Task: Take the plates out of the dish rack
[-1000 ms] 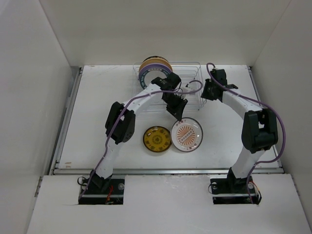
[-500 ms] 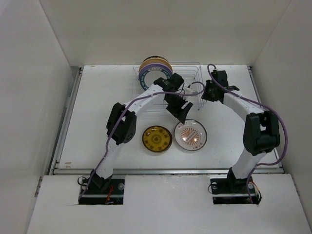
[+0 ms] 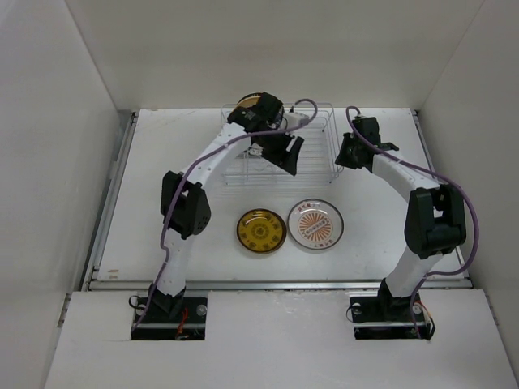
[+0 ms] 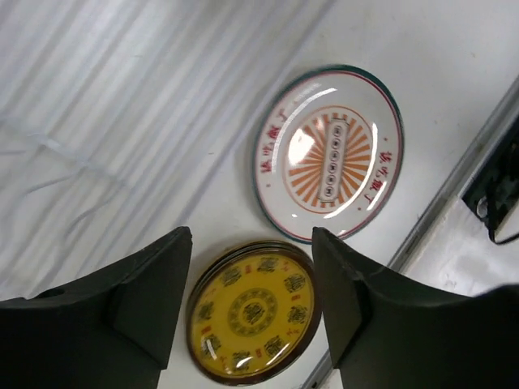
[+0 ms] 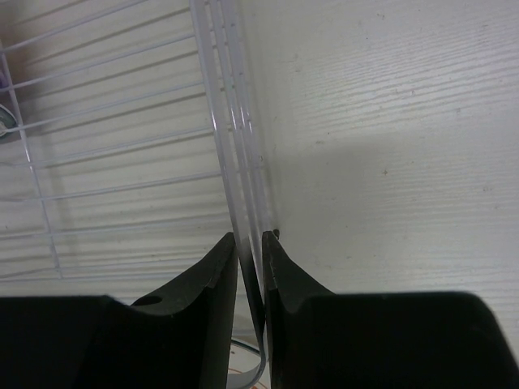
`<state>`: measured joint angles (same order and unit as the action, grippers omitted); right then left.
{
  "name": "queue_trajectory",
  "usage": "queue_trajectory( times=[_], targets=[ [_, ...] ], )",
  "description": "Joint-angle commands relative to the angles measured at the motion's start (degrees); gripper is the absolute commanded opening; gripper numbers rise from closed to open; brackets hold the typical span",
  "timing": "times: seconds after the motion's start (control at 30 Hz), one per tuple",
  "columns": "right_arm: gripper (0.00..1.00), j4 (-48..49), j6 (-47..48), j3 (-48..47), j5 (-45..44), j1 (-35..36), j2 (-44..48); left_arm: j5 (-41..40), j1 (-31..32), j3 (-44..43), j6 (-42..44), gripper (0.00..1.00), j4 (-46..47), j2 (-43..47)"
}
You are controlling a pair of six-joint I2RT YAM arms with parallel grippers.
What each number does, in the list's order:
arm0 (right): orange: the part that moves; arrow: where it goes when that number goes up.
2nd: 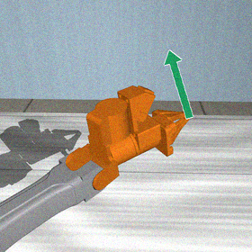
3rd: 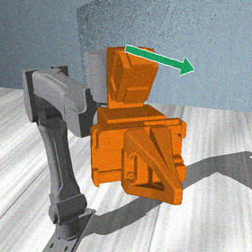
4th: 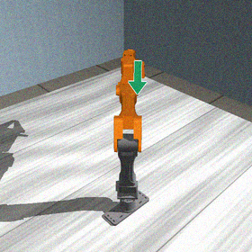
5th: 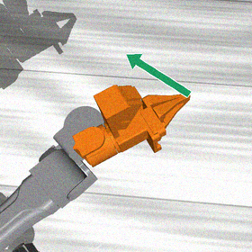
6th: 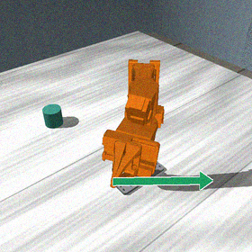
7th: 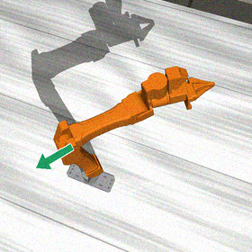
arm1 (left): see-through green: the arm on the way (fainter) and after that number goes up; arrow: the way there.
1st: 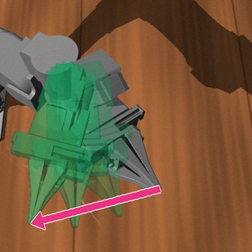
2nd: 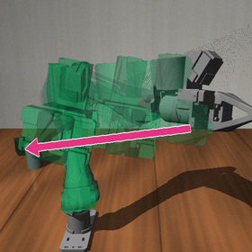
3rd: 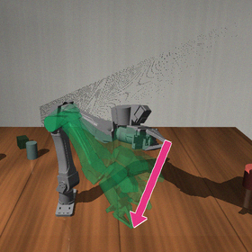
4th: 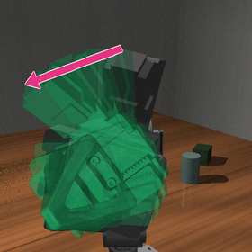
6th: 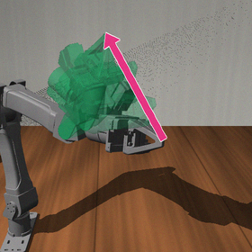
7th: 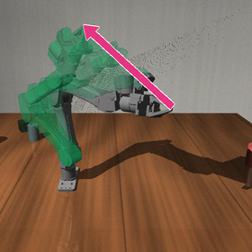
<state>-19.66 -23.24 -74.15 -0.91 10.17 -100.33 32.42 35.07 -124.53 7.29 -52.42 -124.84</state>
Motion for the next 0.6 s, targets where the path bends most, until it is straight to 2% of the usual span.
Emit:
queue_trajectory(
  times=[0.0, 0.03, 0.07, 0.1, 0.17, 0.3, 0.47, 0.57],
  targets=[
    [0.24, 2.78, -1.01, -1.08, 1.52, -0.15, 2.60, -5.24, -4.56, -0.63, -2.36, 0.57, 3.10, 8.11],
    [0.24, 2.79, -1.54, -1.08, 1.52, -0.15, 2.08, -7.70, -5.62, 0.24, -3.41, 0.54, 4.86, 9.42],
    [0.24, 2.79, -1.54, -1.08, 2.04, -0.15, 2.07, -13.56, -7.80, 0.86, -4.29, 0.50, 9.57, 10.04],
    [0.24, 2.79, -1.54, -1.08, 2.05, -0.15, 2.07, -17.01, -8.95, 1.82, -5.52, 0.39, 12.49, 10.57],
    [0.23, 2.79, -1.54, -1.61, 2.75, -0.15, 0.94, -23.43, -12.28, 3.59, -7.72, 0.36, 19.77, 10.58],
    [0.23, 2.26, -0.93, -2.23, 2.75, -0.15, -0.21, -23.99, -14.41, -2.20, -1.68, 0.39, 21.13, 5.66],
    [0.23, 1.64, -0.93, -3.37, 2.23, -0.15, -0.21, -20.21, -14.42, -1.51, 12.98, 0.42, 22.10, 4.51],
    [0.23, 1.64, -0.93, -3.89, 2.23, -0.15, -0.74, -18.10, -14.94, -0.10, 15.91, 0.40, 20.87, 4.51]
  ],
)
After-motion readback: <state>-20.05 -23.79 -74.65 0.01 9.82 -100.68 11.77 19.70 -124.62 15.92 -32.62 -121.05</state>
